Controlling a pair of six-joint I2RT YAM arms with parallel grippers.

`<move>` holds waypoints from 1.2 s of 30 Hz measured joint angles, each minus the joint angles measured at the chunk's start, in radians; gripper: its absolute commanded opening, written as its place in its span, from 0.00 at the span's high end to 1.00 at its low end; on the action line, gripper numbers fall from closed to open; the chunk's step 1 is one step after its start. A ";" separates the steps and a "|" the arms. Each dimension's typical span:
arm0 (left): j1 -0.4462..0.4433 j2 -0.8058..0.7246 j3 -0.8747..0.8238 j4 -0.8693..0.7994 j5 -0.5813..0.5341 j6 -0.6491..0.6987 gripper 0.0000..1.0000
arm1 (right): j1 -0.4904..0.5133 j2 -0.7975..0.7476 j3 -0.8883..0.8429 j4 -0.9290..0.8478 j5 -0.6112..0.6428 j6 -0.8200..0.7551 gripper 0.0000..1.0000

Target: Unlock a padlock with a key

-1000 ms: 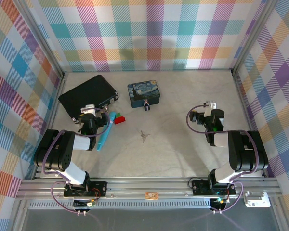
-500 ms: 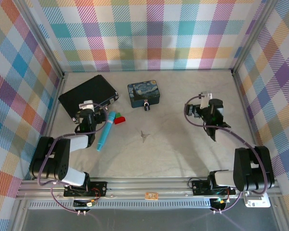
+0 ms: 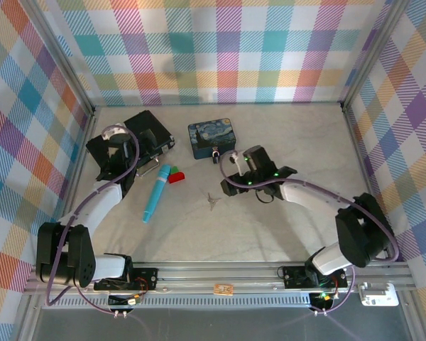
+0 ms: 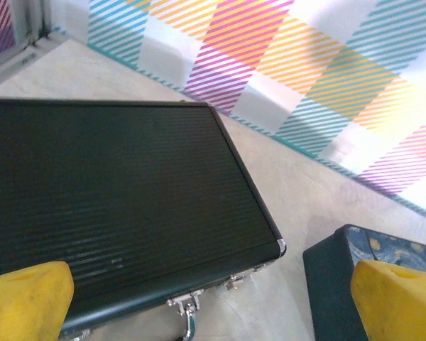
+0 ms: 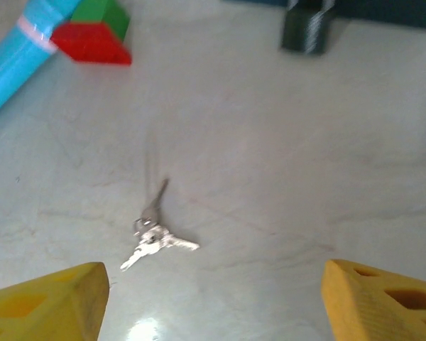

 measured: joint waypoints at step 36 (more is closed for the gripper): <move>0.002 0.090 0.035 -0.170 0.282 -0.248 0.10 | 0.201 0.464 0.351 -0.219 0.164 0.104 1.00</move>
